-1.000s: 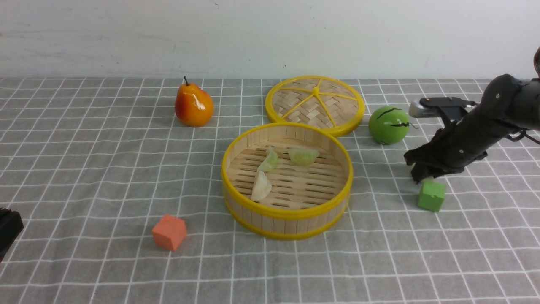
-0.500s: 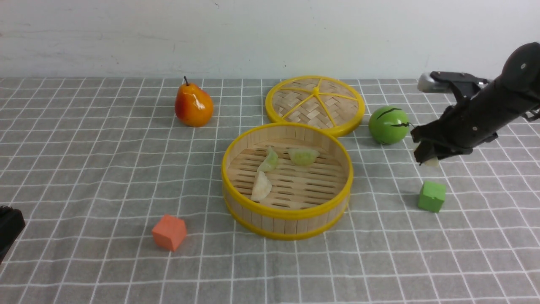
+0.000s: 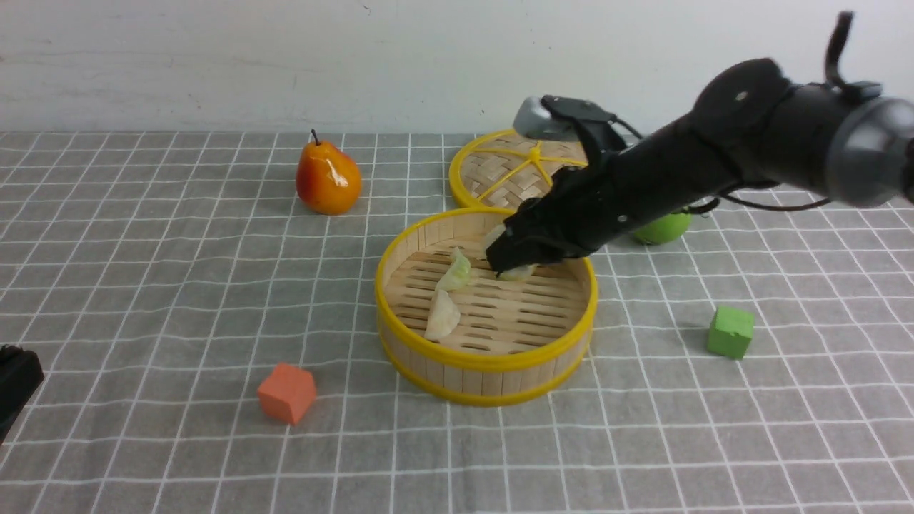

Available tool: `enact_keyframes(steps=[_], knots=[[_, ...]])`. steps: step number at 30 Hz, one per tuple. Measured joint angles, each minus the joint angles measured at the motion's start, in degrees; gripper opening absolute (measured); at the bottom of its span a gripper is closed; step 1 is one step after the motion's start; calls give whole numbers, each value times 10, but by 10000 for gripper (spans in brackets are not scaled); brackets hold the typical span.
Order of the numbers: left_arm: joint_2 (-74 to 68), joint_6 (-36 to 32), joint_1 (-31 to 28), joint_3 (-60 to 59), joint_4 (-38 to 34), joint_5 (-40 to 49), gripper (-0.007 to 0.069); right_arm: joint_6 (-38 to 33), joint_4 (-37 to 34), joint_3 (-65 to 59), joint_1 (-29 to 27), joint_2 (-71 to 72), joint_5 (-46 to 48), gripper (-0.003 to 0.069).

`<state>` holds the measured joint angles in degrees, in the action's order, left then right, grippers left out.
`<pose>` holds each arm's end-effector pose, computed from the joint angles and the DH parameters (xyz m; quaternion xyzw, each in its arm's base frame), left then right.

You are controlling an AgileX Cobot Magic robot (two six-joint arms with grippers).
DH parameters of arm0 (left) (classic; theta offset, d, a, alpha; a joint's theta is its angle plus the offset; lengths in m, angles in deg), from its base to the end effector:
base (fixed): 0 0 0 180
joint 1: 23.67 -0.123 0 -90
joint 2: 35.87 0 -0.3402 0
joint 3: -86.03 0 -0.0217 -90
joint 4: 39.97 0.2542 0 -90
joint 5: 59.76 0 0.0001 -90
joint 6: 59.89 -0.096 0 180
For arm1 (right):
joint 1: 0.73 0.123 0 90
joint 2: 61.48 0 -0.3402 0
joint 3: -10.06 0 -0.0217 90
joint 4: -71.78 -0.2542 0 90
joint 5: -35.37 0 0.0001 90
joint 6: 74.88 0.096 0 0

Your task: Put the dumplings into the steamer on the table with the grey tablecloth.

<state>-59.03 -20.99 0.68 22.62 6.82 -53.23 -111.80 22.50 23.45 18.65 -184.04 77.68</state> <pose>0.0355 -0.0072 0.2918 0.1689 0.6933 -0.0720 0.6969 0.4398 0.2067 0.2836 -0.2131 0.8851 0.3097 0.2743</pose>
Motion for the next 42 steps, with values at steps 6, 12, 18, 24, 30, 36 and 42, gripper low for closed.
enact_keyframes(steps=[6,12,18,24,30,36,42], knots=[[0,0,0,0,1,-11,-7,1,4,-3,8,-46,-33,187],[0,0,0,0,2,-20,-5,2,78,-3,8,-65,-38,263],[0,0,0,0,3,-25,-2,3,93,-1,8,-60,-28,385],[0,0,0,0,3,-37,4,30,148,50,-2,-29,40,418],[0,0,0,0,25,-27,6,142,267,173,-22,58,209,297],[0,0,0,0,31,11,6,205,375,271,-27,168,285,66],[0,0,0,0,31,21,14,231,405,182,-39,290,296,-20]])
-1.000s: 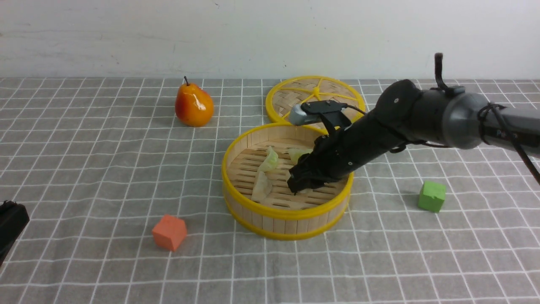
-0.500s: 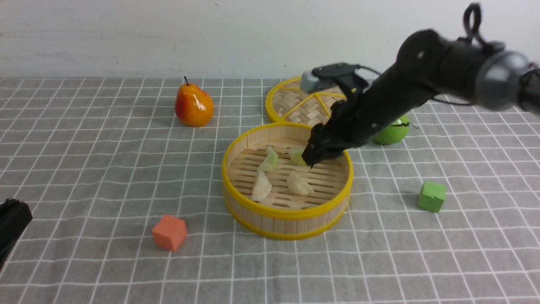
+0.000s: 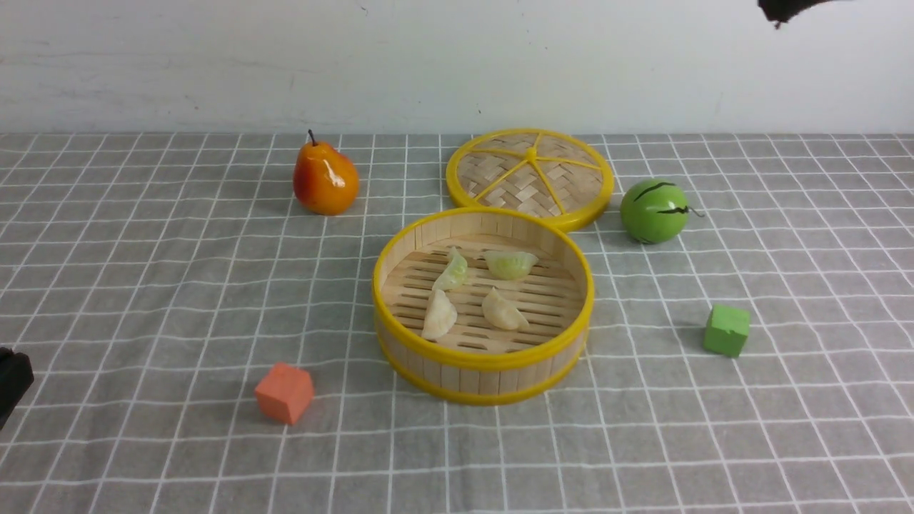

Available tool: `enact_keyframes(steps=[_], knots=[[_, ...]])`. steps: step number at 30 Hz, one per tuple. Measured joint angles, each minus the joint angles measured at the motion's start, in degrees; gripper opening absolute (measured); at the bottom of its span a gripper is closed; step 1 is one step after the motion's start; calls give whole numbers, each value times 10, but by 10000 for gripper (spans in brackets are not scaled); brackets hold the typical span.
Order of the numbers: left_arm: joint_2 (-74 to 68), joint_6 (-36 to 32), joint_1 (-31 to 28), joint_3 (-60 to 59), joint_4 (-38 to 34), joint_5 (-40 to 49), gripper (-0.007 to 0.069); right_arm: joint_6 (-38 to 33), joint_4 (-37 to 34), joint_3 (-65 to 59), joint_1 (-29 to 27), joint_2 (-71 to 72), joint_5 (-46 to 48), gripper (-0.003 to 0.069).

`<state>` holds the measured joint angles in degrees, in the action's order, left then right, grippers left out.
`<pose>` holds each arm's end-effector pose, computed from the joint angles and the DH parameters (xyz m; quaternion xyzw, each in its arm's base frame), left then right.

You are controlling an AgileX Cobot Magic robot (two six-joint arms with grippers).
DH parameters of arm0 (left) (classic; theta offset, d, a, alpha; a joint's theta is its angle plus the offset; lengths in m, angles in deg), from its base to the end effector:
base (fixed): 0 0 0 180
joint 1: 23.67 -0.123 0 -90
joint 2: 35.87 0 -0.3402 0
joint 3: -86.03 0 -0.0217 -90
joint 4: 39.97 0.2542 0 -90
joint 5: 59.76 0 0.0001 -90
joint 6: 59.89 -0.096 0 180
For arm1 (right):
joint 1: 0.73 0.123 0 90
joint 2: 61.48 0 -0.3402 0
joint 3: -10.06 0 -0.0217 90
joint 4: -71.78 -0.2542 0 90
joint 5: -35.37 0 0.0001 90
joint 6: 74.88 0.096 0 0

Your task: Put the dumplings into the steamer on the table with the grey tablecloth.

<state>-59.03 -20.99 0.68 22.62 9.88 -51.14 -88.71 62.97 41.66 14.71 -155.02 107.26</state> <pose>0.0364 -0.0043 0.2900 0.1781 0.6978 -0.0417 0.6925 0.2891 0.0944 0.5357 -0.2382 0.8858 0.0820 0.3898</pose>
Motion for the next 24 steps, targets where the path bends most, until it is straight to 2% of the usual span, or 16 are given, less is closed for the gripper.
enact_keyframes(steps=[3,6,8,11,13,15,19,24], knots=[[0,0,0,0,0,2,17,14,-1,-89,0,55,1,-20],[0,0,0,0,0,2,19,37,-9,-241,0,122,-20,-19],[0,0,0,0,0,2,20,39,-19,-327,0,162,-67,-19],[0,0,0,0,0,2,23,33,-77,-515,2,228,-197,-15],[0,0,0,0,0,2,25,16,-115,-585,7,262,-276,-15],[0,0,0,0,0,2,28,-30,-188,-685,12,314,-376,-14],[0,0,0,0,0,2,32,-109,-292,-795,12,391,-485,-11],[0,0,0,0,0,2,38,-172,-305,-855,12,434,-533,-8]])
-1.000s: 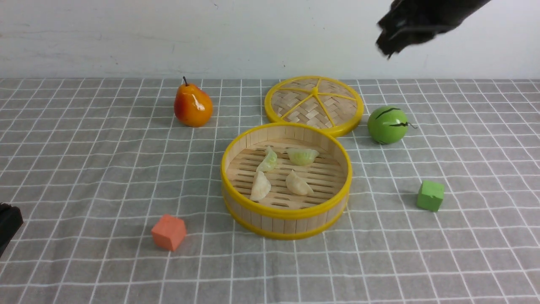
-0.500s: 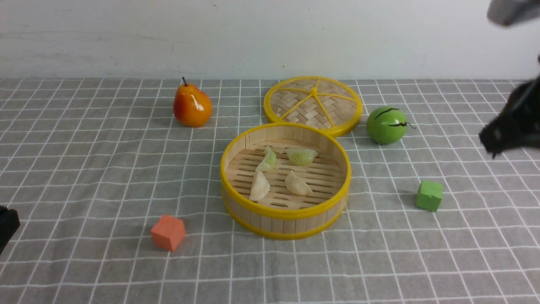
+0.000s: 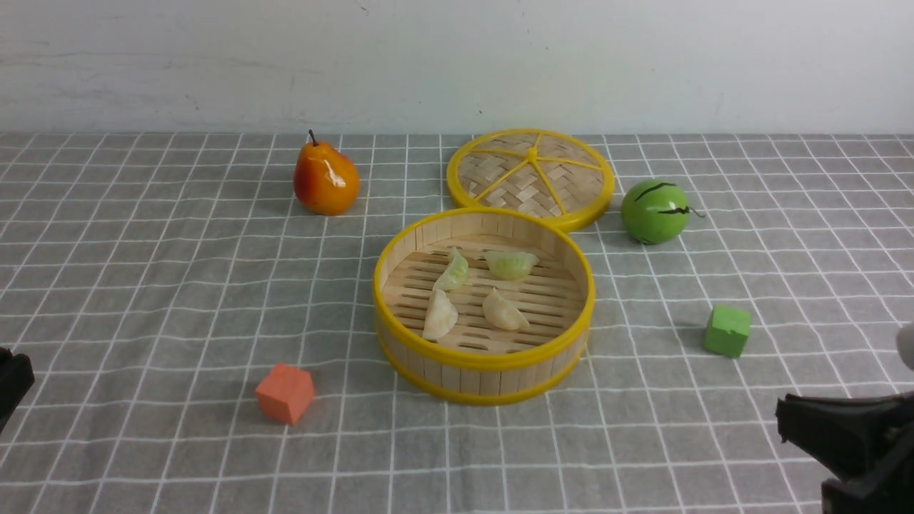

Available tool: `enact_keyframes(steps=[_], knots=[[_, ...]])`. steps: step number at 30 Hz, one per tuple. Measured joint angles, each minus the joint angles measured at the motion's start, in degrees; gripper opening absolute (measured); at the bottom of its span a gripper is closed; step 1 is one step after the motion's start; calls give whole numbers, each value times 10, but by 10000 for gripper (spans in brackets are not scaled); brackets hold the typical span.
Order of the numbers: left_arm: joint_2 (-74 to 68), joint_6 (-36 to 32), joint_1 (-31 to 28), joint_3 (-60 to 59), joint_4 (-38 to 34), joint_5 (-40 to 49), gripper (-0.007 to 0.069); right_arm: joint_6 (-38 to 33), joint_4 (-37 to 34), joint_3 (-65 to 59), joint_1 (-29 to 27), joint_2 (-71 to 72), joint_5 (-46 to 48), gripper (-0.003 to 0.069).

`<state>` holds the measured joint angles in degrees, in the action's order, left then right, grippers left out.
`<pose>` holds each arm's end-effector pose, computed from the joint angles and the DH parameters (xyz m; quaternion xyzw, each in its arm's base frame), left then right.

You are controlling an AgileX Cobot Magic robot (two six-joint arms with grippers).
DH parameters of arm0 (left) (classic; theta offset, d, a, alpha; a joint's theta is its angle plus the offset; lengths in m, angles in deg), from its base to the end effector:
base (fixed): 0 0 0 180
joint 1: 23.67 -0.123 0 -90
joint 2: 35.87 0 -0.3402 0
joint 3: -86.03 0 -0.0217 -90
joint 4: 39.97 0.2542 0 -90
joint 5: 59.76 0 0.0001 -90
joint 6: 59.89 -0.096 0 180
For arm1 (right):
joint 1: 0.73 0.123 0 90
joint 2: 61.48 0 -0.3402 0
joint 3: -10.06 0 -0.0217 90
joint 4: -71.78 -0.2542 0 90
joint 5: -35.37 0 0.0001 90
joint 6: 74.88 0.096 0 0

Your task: Put the dumplings into the steamer on the table with the grey tablecloth.

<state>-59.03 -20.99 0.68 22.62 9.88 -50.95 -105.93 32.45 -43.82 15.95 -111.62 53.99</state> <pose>0.0365 -0.0041 0.2898 0.1775 0.6987 -0.0407 0.6918 0.1058 0.0521 0.2985 -0.1255 0.8478 0.1888 0.4793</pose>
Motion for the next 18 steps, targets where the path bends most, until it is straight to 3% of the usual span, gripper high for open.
enact_keyframes(steps=[5,11,15,18], knots=[[0,0,0,0,0,1,38,-64,59,-17,0,41,-29,-5],[0,0,0,0,0,1,39,-78,78,-100,0,127,-186,-4],[0,0,0,0,0,4,47,-32,83,-224,-1,260,-307,-4],[0,0,0,0,0,5,49,2,109,-259,-21,381,-283,-4]])
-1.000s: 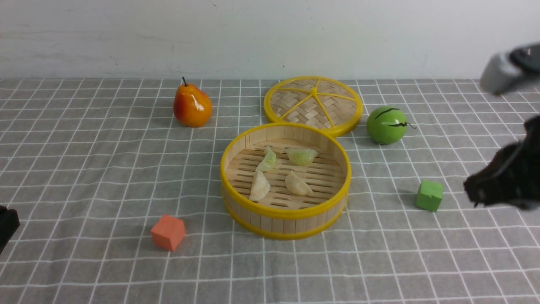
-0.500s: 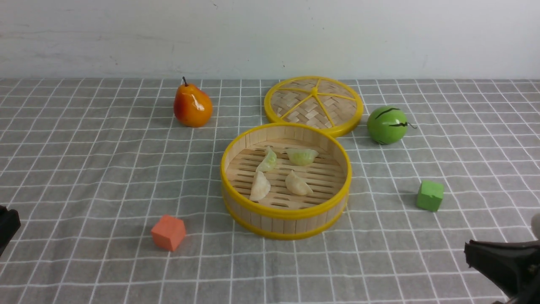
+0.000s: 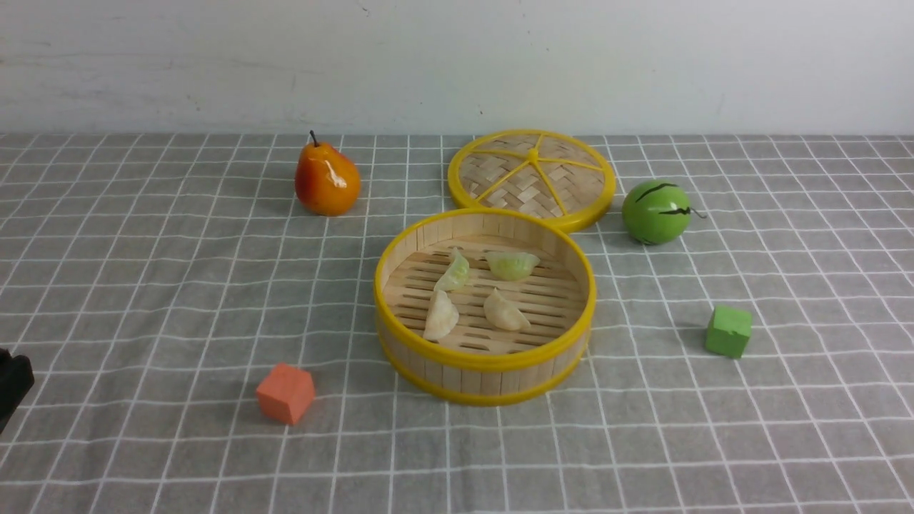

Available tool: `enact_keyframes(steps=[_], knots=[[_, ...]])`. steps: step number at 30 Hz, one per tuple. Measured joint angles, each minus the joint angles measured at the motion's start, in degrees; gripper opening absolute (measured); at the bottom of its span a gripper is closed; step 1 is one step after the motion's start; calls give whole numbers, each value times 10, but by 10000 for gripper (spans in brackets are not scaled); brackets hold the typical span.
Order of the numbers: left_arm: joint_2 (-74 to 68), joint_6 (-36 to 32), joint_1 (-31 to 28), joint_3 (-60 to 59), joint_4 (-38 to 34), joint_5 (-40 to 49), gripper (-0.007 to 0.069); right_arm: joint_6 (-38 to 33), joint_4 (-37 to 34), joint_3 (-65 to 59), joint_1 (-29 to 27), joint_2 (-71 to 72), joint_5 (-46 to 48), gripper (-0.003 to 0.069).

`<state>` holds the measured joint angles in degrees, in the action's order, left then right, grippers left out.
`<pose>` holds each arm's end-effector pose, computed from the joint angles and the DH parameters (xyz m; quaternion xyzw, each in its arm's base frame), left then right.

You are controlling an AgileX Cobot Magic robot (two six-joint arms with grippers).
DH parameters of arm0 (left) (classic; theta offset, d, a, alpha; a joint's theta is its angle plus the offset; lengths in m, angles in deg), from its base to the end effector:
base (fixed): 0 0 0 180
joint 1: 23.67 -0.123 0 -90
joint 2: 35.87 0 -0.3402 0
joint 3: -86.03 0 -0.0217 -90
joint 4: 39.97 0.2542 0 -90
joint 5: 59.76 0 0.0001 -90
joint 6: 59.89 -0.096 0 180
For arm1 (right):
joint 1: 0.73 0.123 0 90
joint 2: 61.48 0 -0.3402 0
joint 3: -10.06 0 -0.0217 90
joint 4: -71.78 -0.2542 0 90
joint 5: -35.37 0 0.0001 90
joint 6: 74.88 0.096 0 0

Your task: Put the dumplings into the steamer on the table with the grey tablecloth.

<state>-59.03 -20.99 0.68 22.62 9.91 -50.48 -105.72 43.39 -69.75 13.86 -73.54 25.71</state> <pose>0.0366 -0.0035 0.2893 0.1760 0.7010 -0.0382 0.6901 0.0185 -0.0030 0.2185 -0.0709 0.6613 0.0503 0.7451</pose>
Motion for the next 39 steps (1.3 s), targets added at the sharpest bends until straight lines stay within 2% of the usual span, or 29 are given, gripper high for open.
enact_keyframes(steps=[4,5,6,10,11,15,19,25,39], knots=[[-1,0,0,0,0,4,51,8,81,-2,-59,59,52,-4],[-2,0,0,0,0,4,51,10,81,-2,-59,59,55,-4],[-4,0,0,0,0,6,53,41,112,-2,-92,61,81,-4],[-9,0,0,0,0,8,57,189,200,-2,-157,61,135,-4],[-9,0,0,0,0,8,58,230,223,-2,-169,61,149,-4],[-13,0,0,0,0,8,60,312,276,-2,-182,61,208,-4],[-14,0,0,0,0,9,66,327,261,-2,-179,61,272,-4],[-15,0,0,0,0,10,67,329,229,2,-164,61,311,-3],[-15,0,0,0,0,11,78,331,212,3,-157,61,319,9]])
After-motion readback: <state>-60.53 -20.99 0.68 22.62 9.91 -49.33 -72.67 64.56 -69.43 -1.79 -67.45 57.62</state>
